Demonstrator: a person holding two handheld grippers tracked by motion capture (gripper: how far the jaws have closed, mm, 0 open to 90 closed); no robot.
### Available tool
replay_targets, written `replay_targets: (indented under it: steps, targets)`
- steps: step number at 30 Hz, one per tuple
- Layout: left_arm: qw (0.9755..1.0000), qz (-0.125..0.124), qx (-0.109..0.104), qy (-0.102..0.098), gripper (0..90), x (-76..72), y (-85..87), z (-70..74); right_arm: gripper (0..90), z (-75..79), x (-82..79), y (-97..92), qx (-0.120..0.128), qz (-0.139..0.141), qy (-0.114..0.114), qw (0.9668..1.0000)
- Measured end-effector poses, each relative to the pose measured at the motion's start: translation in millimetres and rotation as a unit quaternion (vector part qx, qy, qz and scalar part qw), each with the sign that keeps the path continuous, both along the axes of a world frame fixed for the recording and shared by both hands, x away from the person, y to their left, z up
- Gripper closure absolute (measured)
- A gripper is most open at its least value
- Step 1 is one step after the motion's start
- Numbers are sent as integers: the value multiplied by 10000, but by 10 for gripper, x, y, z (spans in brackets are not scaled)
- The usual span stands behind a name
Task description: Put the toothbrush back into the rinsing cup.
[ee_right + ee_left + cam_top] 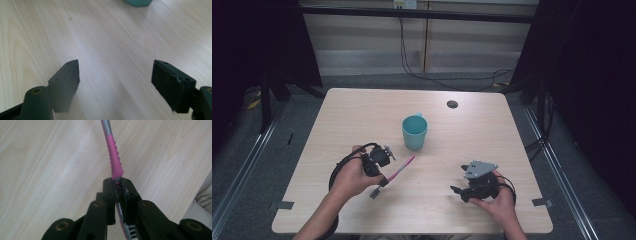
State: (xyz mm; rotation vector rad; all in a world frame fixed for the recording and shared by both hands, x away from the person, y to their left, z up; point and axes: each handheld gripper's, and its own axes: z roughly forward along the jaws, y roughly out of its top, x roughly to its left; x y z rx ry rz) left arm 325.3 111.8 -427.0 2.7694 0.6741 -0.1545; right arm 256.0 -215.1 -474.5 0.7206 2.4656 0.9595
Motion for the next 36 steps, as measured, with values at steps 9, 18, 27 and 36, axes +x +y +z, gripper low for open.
replay_targets:
  steps: [9, 18, 27, 36]
  targets:
    - [9998, -193, -100, -7, 836, -29, -199, 61, 242, 74, 33, 134, -241, 217, -290, 9991]
    - [9985, -477, -257, 107, 835, -37, -482, 133, 236, 141, 58, 250, -417, 493, -498, 9967]
    - [9979, -552, -217, 255, 835, -23, -659, 101, 250, 185, 105, 320, -456, 600, -660, 9950]
    - [9966, -740, -155, 316, 835, -19, -819, 126, 300, 191, 155, 402, -643, 685, -808, 9923]
